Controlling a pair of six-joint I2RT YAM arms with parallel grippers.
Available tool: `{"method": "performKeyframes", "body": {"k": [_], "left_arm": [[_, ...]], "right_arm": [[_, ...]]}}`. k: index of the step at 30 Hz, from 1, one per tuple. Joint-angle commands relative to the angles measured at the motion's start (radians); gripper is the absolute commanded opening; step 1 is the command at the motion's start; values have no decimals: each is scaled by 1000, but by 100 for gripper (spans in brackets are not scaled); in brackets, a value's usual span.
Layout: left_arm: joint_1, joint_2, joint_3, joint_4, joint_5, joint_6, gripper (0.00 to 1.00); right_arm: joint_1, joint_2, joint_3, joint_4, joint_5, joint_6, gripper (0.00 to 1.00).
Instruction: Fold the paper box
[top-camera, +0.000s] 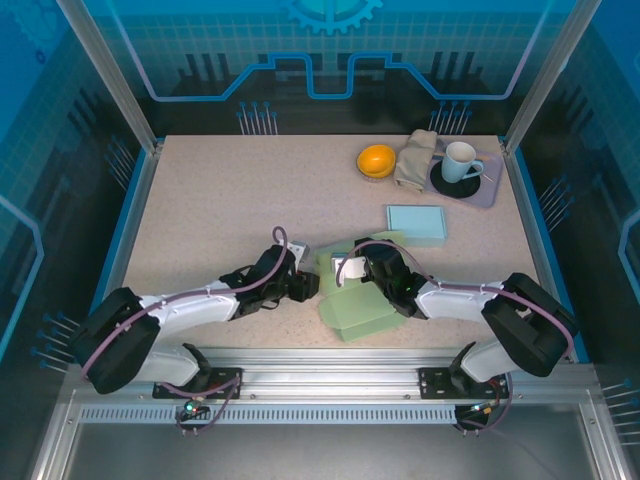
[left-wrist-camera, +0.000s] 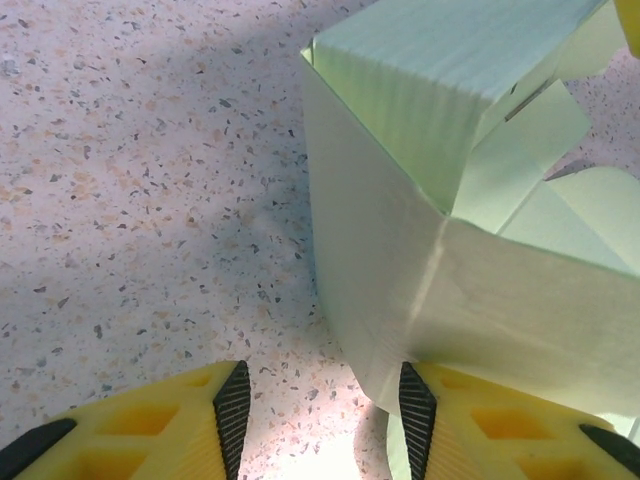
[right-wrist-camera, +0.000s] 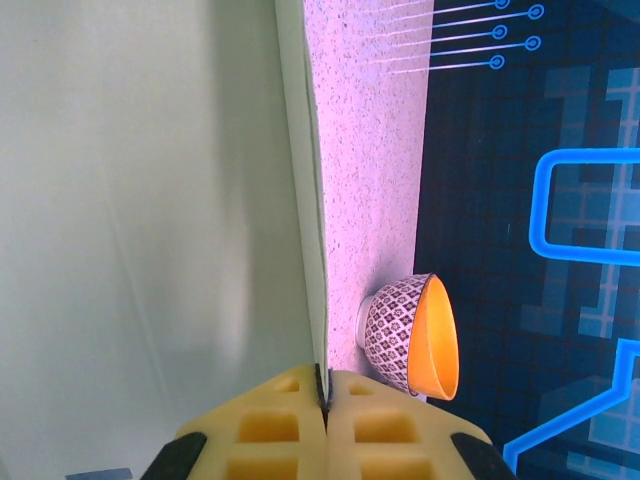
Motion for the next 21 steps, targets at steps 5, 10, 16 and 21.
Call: {"method": "performKeyframes", "body": {"k": [5,10,16,21], "left_arm": [[-6,44,46,33,6,-40,55],[-6,54,49,56,5,-48,60],[-7,9,11,131,67,-45,61],[-6,28,5,168,101,-54,61]], "right_arm": [[-11,4,-13,29,2,21,0],[-11,-1,-14,13,1,21,0],[-10,-2,-11,1,3,18,0],[-10,-3,-9,1,1,21,0]]}}
